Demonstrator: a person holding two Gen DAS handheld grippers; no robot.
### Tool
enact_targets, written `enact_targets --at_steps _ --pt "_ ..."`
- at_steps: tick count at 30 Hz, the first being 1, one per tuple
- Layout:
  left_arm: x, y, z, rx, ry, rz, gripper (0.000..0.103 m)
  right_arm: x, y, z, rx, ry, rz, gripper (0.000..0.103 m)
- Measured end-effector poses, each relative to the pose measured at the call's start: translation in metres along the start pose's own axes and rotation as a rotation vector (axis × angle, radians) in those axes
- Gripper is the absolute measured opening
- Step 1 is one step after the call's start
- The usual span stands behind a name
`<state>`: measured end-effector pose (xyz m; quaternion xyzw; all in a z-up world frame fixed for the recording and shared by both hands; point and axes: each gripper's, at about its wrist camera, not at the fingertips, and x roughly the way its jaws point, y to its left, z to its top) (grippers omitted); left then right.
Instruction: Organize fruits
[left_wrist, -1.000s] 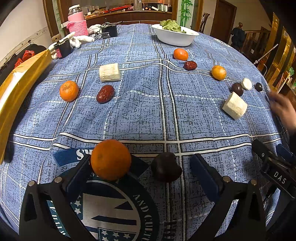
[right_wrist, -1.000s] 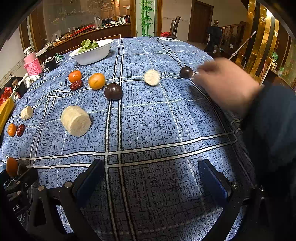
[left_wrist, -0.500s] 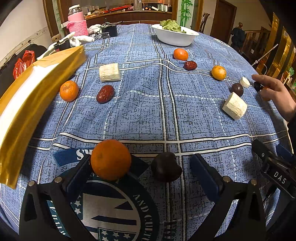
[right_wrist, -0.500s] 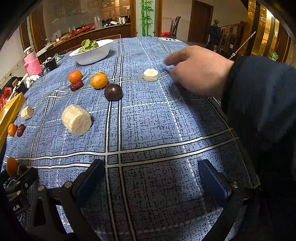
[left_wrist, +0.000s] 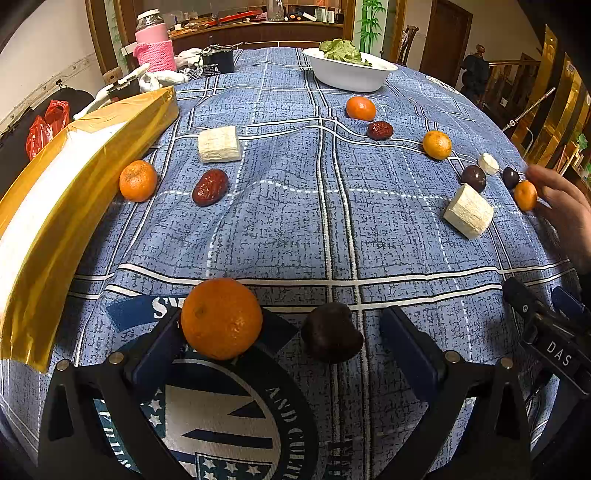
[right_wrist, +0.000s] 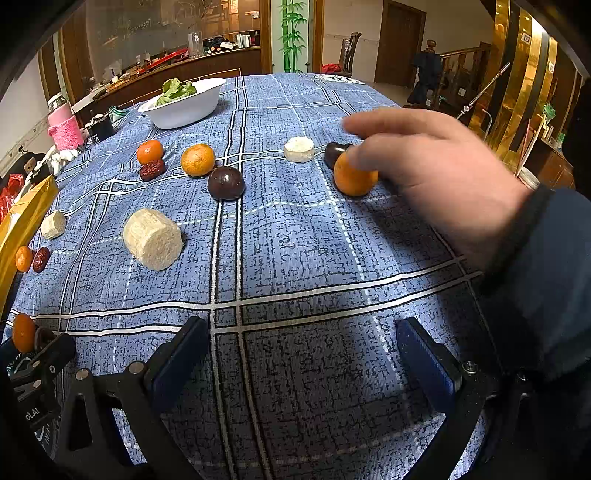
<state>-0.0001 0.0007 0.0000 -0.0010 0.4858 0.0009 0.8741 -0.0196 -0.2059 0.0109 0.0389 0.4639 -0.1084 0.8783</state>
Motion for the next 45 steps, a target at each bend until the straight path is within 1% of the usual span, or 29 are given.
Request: enact_targets --at_steps 20,22,24,25,26,28,30,31,32,33,35,37,39,40,42,45 --pt "-0.001 0.0 0.0 0.001 -0.006 -0.003 0.103 0.0 0.001 0.0 0.004 -0.001 -0.005 0.103" --pt "-0.01 0.003 0.0 -0.003 -0.049 -0.032 0.103 0.0 0.001 0.001 0.012 0.005 -0.01 0.103" --pt "-0.026 0.003 0.002 -0.001 -0.123 0.005 0.103 -0.004 0.003 0.002 0.018 0.017 -0.014 0.101" --pt "-0.036 0.004 0.005 0.002 -0.157 0.008 0.103 -0.009 0.004 0.002 0.013 0.001 0.006 0.1" --pt "-0.044 0.004 0.006 0.006 -0.185 -0.003 0.103 -0.018 0.005 0.003 0.011 -0.036 0.028 0.101" --pt "-0.064 0.006 0.009 0.016 -0.251 0.002 0.103 -0.045 0.007 0.006 -0.008 -0.142 0.049 0.101" --pt "-0.071 0.01 0.011 0.038 -0.256 0.009 0.103 -0.067 0.008 0.011 -0.03 -0.228 0.075 0.102" --pt "-0.071 0.015 0.01 0.043 -0.24 0.011 0.103 -0.077 0.008 0.014 -0.045 -0.258 0.105 0.102" --pt "-0.071 0.021 0.009 0.031 -0.232 0.007 0.103 -0.083 0.007 0.016 -0.062 -0.269 0.139 0.102" --pt "-0.072 0.031 0.007 0.014 -0.229 -0.029 0.103 -0.085 0.007 0.019 -0.078 -0.268 0.161 0.102" --pt "-0.073 0.047 0.006 -0.006 -0.229 -0.131 0.103 -0.088 0.004 0.02 -0.108 -0.262 0.205 0.102" --pt "-0.074 0.056 0.007 -0.002 -0.237 -0.177 0.103 -0.087 -0.001 0.017 -0.102 -0.277 0.244 0.102" --pt "-0.078 0.056 0.008 0.008 -0.246 -0.219 0.103 -0.082 0.002 0.017 -0.128 -0.281 0.265 0.102" --pt "-0.078 0.055 0.011 0.017 -0.249 -0.253 0.103 -0.078 0.006 0.015 -0.155 -0.276 0.285 0.102" --pt "-0.074 0.047 0.02 0.031 -0.239 -0.268 0.103 -0.07 0.012 0.014 -0.211 -0.265 0.306 0.102" --pt "-0.059 0.025 0.032 0.073 -0.176 -0.291 0.103 -0.056 0.012 0.023 -0.254 -0.244 0.304 0.102"
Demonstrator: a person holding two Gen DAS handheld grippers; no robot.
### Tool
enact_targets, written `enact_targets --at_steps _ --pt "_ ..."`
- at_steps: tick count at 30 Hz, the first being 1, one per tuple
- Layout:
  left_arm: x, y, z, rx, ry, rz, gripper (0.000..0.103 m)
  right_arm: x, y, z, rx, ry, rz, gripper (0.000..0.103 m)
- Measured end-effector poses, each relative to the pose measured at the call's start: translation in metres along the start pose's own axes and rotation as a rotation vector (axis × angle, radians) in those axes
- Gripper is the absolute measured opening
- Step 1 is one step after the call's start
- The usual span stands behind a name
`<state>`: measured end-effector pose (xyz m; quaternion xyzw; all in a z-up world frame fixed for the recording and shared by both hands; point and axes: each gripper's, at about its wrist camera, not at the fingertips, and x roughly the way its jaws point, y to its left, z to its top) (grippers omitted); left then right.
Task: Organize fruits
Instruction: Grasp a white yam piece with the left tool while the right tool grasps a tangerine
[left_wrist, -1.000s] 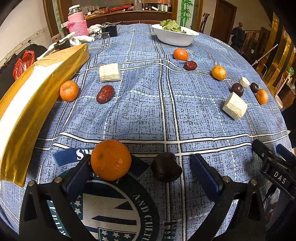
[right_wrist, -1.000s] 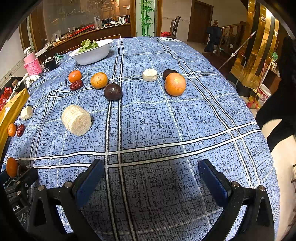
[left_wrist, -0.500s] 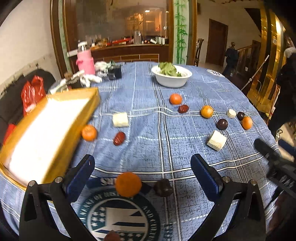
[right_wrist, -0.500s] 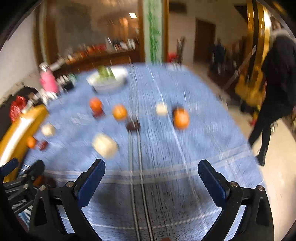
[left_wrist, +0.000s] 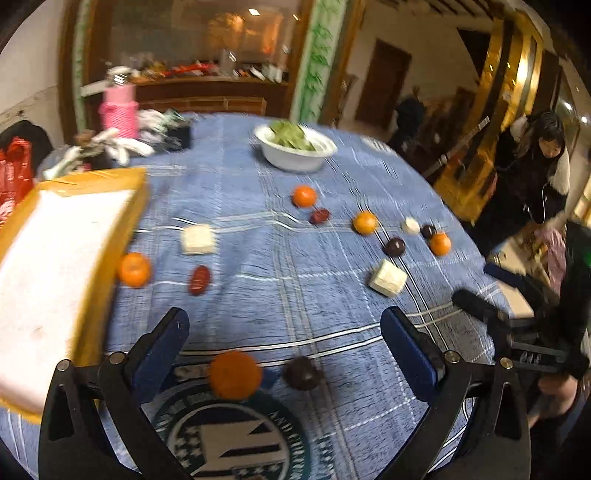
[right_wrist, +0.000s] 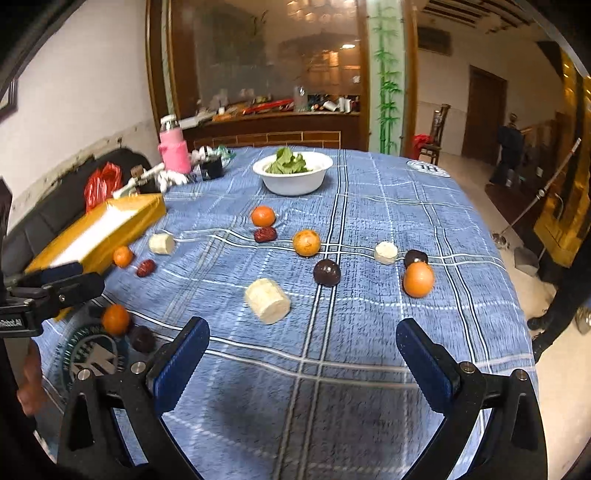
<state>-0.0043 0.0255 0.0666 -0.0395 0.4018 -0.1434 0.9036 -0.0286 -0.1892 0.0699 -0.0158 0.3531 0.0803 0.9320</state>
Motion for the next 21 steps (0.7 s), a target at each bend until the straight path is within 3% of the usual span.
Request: enact_targets --at_steps 5,10,12,21 --pt "0.025 -0.045 0.01 0.049 0.018 -0.102 0.103 0.024 -0.039 0.015 0.031 0.016 0.015 0.102" --pt "0.051 -0.094 0.01 0.143 0.024 -0.06 0.103 0.051 -0.089 0.021 0.055 0.06 -0.051 0.102" --pt "0.058 -0.095 0.011 0.112 0.043 -0.103 0.103 0.065 -0.101 0.022 0.055 0.097 -0.059 0.102" --pt "0.081 -0.087 0.014 0.056 0.053 -0.152 0.103 0.103 -0.124 0.018 0.138 0.163 -0.004 0.092"
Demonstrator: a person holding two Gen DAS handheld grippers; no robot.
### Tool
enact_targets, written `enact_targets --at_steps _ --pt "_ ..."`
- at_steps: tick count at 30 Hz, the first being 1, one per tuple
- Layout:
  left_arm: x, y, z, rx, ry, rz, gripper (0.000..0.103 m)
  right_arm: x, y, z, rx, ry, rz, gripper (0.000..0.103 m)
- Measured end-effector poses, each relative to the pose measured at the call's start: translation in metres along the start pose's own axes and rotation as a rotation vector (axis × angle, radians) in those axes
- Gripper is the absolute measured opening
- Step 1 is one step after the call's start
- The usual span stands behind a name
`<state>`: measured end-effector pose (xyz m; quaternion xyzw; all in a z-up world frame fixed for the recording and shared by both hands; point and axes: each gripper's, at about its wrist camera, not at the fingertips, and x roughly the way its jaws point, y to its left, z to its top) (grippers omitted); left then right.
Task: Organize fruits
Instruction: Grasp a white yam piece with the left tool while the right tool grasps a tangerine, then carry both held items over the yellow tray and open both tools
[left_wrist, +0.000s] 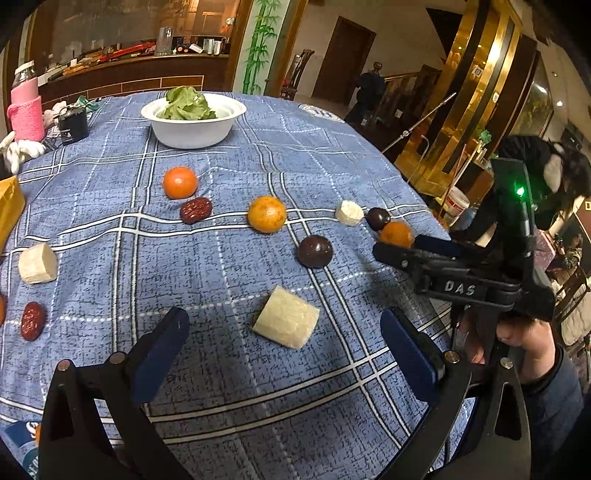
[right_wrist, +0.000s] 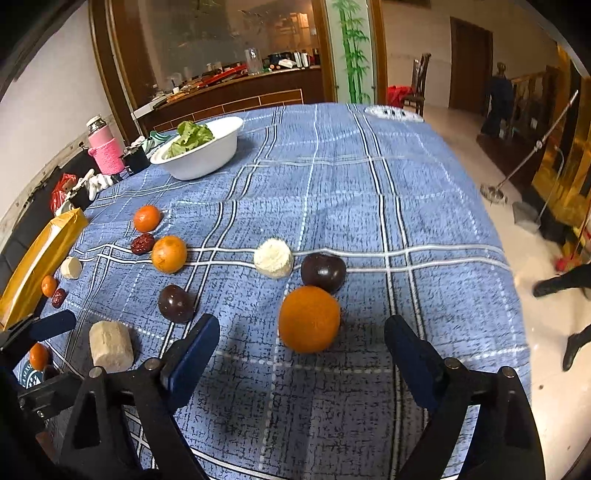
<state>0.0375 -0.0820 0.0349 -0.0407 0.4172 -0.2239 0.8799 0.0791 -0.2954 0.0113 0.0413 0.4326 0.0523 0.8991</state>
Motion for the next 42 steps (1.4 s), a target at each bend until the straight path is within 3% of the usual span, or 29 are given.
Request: enact_targets --at_steps 3,6,8,11,12,19,21,23,28,33,36,42 --pt "0.006 -0.004 0.001 0.015 0.005 -0.003 0.096 0.001 0.0 0.0 -0.001 -0.001 -0.013 0.085" --pt "0.015 -0.008 0.0 0.049 0.036 0.005 0.08 0.002 0.004 0.002 -0.003 -0.001 -0.004 0.076" --pt "0.021 -0.011 -0.001 0.079 0.064 0.002 0.055 0.004 0.008 0.002 -0.025 0.005 -0.007 0.071" --pt "0.029 -0.015 -0.004 0.124 0.093 0.035 0.042 0.006 0.01 0.002 -0.031 0.01 -0.014 0.059" --pt "0.031 -0.016 -0.005 0.142 0.097 0.055 0.032 0.005 0.009 0.003 -0.028 0.008 -0.014 0.053" --pt "0.03 -0.016 -0.007 0.161 0.092 0.059 0.031 0.004 0.003 0.002 -0.009 0.01 -0.009 0.045" --pt "0.03 -0.016 -0.007 0.156 0.089 0.06 0.031 0.003 0.001 0.002 -0.005 0.01 -0.02 0.036" --pt "0.03 -0.016 -0.007 0.164 0.084 0.061 0.031 0.001 -0.001 0.001 -0.002 0.007 -0.017 0.034" --pt "0.031 -0.014 -0.007 0.155 0.075 0.052 0.031 0.002 0.001 0.002 -0.014 0.006 -0.026 0.035" --pt "0.03 -0.016 -0.008 0.166 0.071 0.06 0.03 0.005 0.004 0.005 -0.017 0.008 -0.022 0.044" --pt "0.025 -0.011 -0.005 0.133 0.069 0.027 0.03 0.005 0.008 0.006 -0.026 -0.001 -0.042 0.033" --pt "-0.016 -0.01 -0.004 0.133 -0.018 -0.003 0.03 -0.017 0.024 0.001 -0.046 -0.054 -0.064 0.033"
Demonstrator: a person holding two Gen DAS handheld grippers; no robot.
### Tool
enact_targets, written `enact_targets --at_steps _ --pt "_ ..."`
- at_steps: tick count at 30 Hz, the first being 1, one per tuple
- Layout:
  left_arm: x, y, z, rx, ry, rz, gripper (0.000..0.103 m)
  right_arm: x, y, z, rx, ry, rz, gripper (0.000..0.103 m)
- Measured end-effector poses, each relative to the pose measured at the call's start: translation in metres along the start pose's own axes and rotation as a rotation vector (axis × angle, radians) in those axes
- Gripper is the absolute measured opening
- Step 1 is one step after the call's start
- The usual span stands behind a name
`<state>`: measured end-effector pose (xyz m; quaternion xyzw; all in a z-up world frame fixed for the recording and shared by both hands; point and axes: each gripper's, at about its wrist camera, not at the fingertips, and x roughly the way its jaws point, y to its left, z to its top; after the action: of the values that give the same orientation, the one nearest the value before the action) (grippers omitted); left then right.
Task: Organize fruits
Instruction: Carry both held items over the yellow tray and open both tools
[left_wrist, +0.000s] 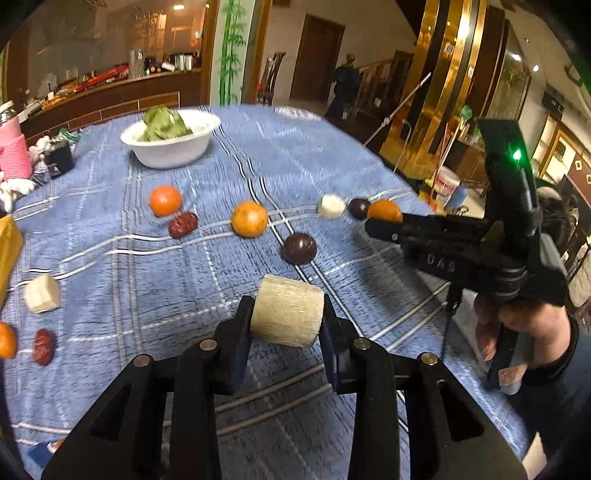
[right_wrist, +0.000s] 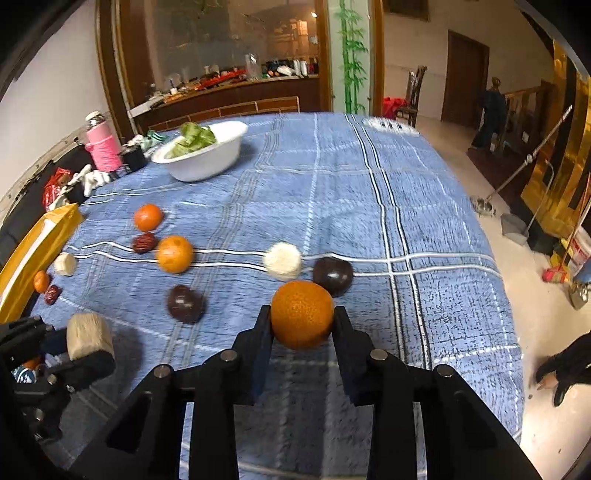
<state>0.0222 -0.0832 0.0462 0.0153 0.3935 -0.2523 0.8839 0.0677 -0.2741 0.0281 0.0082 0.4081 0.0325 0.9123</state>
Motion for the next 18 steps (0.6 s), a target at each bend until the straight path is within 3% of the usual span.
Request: enact_targets --at_steps 6,9,18 --pt "-0.062 0.037 -0.009 -0.071 -0.09 0.058 0.031 -0.04 0.044 0.007 -0.028 -0.07 0.054 0.033" --pt "-0.099 0.068 -0.017 -0.126 -0.14 0.125 0.031 -0.056 0.082 0.011 -0.057 -0.099 0.112 0.033" --pt "-0.186 0.191 -0.058 -0.352 -0.195 0.39 0.031 -0.074 0.25 0.033 -0.203 -0.148 0.35 0.032"
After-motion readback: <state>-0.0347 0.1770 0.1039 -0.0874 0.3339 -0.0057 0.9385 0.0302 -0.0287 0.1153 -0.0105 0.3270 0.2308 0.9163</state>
